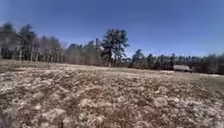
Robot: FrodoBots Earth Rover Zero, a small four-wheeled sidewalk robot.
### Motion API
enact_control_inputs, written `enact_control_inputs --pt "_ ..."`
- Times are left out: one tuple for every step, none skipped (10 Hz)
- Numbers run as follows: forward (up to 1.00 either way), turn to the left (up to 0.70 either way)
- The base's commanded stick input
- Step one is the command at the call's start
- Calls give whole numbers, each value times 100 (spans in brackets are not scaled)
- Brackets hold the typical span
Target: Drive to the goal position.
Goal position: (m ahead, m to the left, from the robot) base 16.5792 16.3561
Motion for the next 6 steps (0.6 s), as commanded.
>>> enact_control_inputs --pt "70 -23" --pt "70 -33" --pt "70 -8" --pt "70 0" --pt "70 0" --pt "70 0"
